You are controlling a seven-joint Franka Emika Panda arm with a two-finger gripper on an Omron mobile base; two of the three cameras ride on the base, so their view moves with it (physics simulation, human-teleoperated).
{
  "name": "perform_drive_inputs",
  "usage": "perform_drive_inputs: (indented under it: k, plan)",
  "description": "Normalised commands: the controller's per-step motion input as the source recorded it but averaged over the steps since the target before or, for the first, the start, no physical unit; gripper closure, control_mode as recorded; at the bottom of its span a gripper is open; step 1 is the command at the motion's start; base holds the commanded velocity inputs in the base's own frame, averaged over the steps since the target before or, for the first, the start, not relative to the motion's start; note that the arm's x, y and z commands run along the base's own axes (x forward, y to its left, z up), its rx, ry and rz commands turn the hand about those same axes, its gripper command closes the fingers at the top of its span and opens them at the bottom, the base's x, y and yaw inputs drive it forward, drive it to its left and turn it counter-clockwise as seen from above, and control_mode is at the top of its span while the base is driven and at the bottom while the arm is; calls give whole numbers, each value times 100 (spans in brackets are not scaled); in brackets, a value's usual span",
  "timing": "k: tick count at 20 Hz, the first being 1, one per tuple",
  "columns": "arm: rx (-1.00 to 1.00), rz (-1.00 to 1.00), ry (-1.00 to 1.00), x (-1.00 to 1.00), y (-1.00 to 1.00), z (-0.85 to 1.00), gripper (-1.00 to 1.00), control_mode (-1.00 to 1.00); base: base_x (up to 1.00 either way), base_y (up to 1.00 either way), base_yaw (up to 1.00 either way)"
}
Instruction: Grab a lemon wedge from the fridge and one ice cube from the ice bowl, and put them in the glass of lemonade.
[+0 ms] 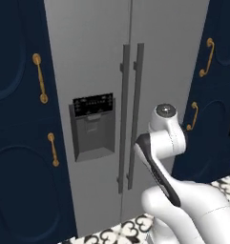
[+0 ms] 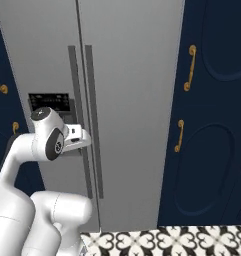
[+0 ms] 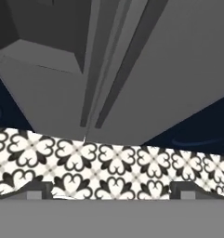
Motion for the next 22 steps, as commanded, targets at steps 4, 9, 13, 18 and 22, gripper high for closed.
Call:
perform_drive_inputs:
  k: [4, 9, 13, 18, 22]
  plan:
    - [0, 0, 0, 0, 0, 0, -100, 100, -24, -38, 31]
    - [0, 0, 0, 0, 0, 0, -100, 100, -32, -49, 10]
    - [0, 0, 0, 0, 0, 0, -100, 100, -39, -13, 0]
    - [0, 0, 0, 0, 0, 0, -100, 100, -11, 9, 0]
    - [0, 0, 0, 0, 0, 0, -100, -100, 0, 0, 0]
